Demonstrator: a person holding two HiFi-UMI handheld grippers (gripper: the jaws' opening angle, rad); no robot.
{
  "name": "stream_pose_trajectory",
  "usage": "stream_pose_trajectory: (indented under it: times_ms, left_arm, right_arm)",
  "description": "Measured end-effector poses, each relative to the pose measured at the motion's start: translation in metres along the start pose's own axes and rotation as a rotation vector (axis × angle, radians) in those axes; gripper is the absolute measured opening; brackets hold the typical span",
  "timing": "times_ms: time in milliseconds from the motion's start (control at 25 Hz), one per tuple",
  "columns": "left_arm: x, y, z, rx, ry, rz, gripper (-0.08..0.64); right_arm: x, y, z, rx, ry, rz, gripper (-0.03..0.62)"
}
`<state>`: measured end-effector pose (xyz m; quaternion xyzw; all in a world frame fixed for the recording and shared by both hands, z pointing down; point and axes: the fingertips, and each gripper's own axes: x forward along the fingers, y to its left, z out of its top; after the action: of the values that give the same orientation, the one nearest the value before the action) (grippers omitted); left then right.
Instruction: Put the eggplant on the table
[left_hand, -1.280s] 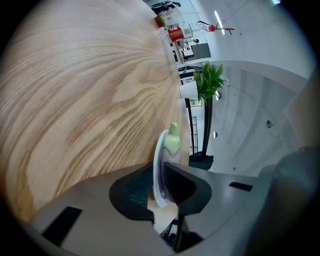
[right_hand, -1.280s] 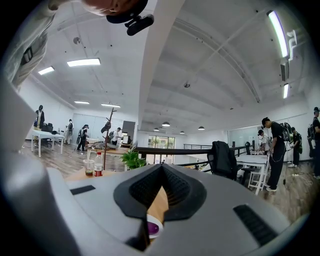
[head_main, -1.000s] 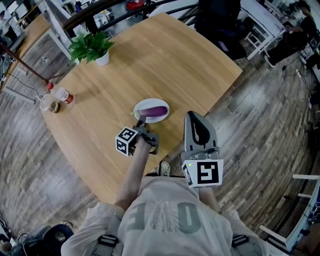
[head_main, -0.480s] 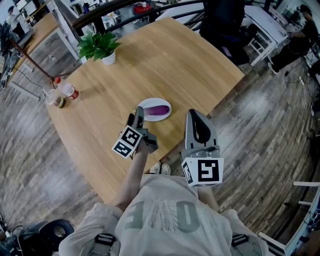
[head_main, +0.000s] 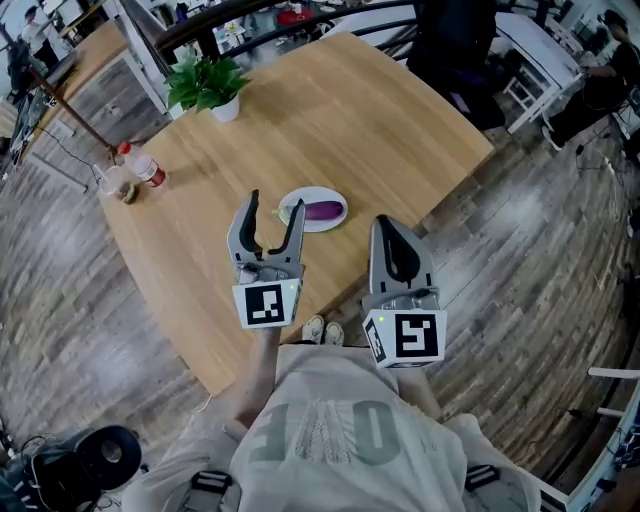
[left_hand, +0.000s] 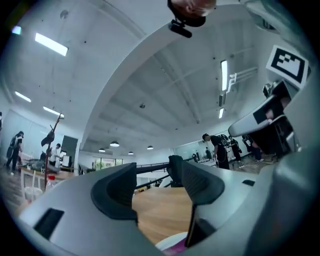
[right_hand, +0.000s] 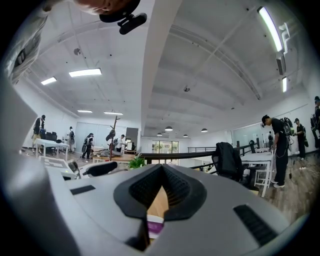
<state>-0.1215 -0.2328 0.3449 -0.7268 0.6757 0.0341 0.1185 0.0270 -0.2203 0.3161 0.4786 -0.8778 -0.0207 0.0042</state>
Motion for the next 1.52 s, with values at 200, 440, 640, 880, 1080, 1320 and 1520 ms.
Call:
stream_pose_trajectory:
  times_ms: [200,440,640,880,1080,1320,1520]
  left_arm:
    - [-0.003,-0.027,0.052,0.259,-0.037,-0.116,0.276]
    - [-0.008,-0.029,0.070,0.281,0.015,-0.085,0.016]
    - [-0.006,-0.024,0.066,0.290,0.043,-0.077,0.008]
    - [-0.006,-0.018,0.071,0.322,0.027,-0.050,0.009]
    - [-0.005,-0.018,0.074,0.318,0.024,-0.050,0.008]
    - [-0.003,-0.017,0.074,0.287,0.035,-0.040,0.009]
    - [-0.004,-0.016,0.073,0.277,0.049,-0.023,0.009]
  right_arm:
    - [0.003,0.010,-0.003,0.038,0.004,0.029,0.018]
    - [0.002,0.021,-0.011,0.080,0.011,0.062,0.018]
    - [0.006,0.028,-0.015,0.057,0.017,0.067,0.018]
    - [0.007,0.026,-0.017,0.059,0.015,0.064,0.017]
    - [0.005,0.022,-0.016,0.047,0.013,0.063,0.017]
    - [0.005,0.020,-0.017,0.044,0.015,0.062,0.017]
    - [0.003,0.017,-0.018,0.043,0.015,0.060,0.017]
